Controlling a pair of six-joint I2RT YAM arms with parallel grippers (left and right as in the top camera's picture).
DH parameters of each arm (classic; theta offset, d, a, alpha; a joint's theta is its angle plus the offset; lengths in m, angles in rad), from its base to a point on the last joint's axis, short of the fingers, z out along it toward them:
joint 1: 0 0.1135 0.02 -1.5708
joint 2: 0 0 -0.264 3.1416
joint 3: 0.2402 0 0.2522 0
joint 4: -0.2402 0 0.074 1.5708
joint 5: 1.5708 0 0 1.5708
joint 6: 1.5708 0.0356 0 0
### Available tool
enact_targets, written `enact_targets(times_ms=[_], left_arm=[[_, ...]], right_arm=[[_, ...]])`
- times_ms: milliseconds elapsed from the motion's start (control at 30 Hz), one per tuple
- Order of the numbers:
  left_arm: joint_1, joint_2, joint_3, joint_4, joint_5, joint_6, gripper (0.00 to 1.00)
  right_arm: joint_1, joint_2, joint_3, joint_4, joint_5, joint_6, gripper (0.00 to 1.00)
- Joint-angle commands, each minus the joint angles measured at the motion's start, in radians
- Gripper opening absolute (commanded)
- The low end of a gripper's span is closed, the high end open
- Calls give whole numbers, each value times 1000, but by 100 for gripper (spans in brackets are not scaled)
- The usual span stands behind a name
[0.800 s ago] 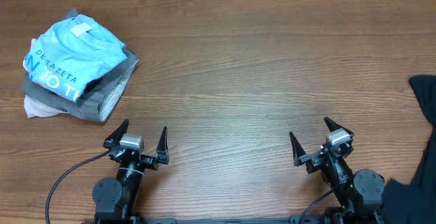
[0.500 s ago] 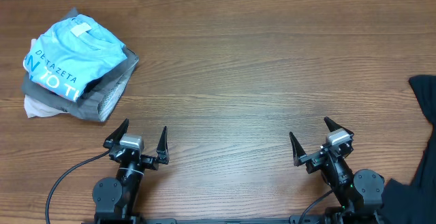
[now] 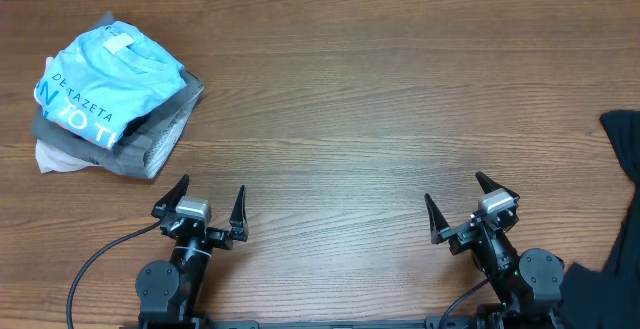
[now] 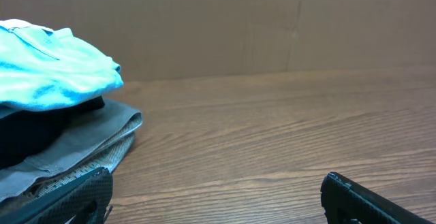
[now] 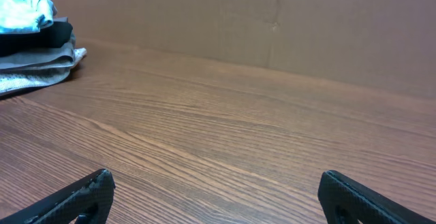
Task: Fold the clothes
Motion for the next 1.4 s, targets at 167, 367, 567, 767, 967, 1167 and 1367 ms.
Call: enact_targets(times_ms=[167,367,567,767,967,1167,1367], left_arm=[[2,-11,-4,0,-10,-13,100],[2,-11,-4,0,-10,-13,100],[2,-11,-4,0,-10,-13,100],[2,-11,-4,1,3,-24,100],[2,-11,-3,9,72,-255,100],[2,-11,-3,11,185,-373,100],[2,-11,38,11,254,-372,100]], right_arm=[[-3,-10,-3,6,-5,0,100],[-3,-10,-3,6,-5,0,100],[-3,-10,-3,6,-5,0,100],[-3,-10,-3,6,23,-1,100],[-3,-10,-3,6,-15,0,100],[-3,-10,-3,40,-172,1,100],[-3,-10,11,192,-278,245,100]])
